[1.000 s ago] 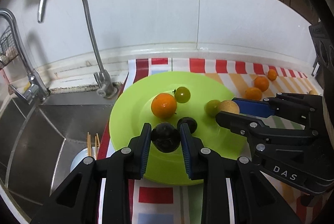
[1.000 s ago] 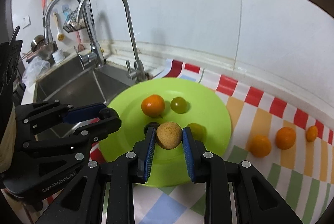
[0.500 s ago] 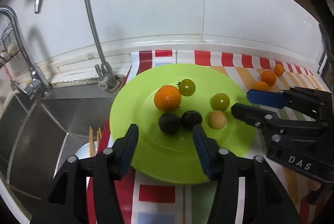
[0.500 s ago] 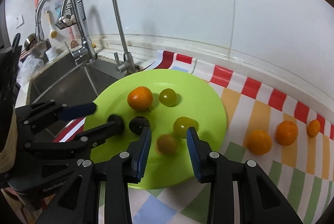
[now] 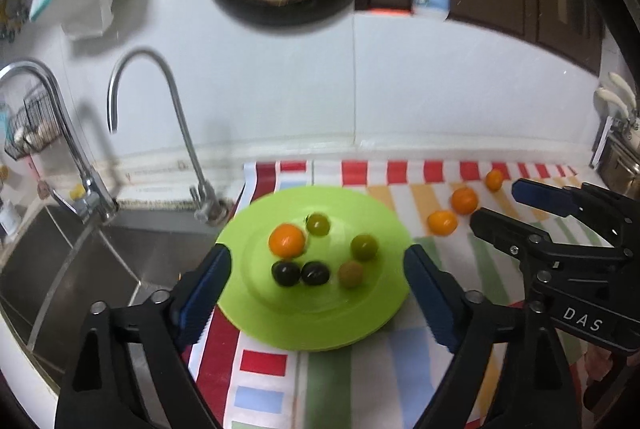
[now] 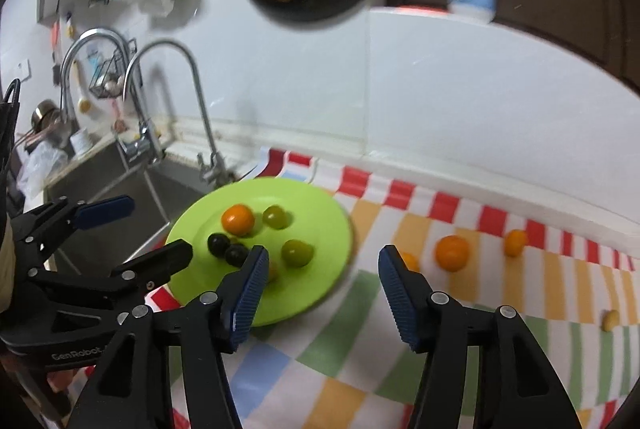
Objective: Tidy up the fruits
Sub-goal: 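Grasp a large orange with the left tool while the right tool grasps another yellow fruit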
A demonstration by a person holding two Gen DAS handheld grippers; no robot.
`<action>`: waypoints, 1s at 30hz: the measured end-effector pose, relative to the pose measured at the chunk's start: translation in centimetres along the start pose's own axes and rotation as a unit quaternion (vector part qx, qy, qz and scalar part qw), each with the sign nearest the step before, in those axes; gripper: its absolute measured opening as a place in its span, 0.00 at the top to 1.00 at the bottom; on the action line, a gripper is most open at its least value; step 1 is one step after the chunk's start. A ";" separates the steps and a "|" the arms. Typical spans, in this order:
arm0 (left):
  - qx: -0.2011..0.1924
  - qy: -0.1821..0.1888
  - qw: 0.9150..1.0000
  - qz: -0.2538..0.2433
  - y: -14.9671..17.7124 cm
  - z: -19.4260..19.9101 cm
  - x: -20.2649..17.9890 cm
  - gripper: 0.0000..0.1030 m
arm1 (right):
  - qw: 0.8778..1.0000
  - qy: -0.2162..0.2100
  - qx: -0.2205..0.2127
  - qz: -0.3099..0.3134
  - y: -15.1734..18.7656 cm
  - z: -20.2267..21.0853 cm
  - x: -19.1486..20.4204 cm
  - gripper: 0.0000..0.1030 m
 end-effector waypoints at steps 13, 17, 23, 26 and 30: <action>-0.043 0.029 0.998 -0.019 -1.8 3.0 -5.9 0.00 | 0.994 0.102 -0.031 -0.014 -0.5 6.8 -6.1 0.34; -0.054 0.024 0.998 -0.003 -2.0 3.6 -7.3 0.00 | 0.988 0.144 -0.041 -0.028 -0.2 8.6 -8.4 0.31; -0.082 0.001 0.997 0.010 -2.8 4.2 -8.9 0.00 | 0.974 0.217 -0.055 -0.045 0.2 11.0 -11.7 0.30; -0.082 0.003 0.997 -0.001 -3.1 3.9 -9.9 0.00 | 0.966 0.244 -0.053 -0.062 0.6 11.7 -13.6 0.28; -0.083 -0.008 0.996 0.006 -3.1 3.2 -10.7 0.00 | 0.956 0.280 -0.053 -0.072 1.1 12.1 -15.3 0.28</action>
Point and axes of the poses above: each gripper's, at about its wrist camera, not at the fingertips, and z roughly against the way its jaws point, x to its left, y to its underside, the point moved 4 cm from there along -z, roughly the way its jaws point, and after that the axes turned 14 degrees about -x, right-handed, at the moved point
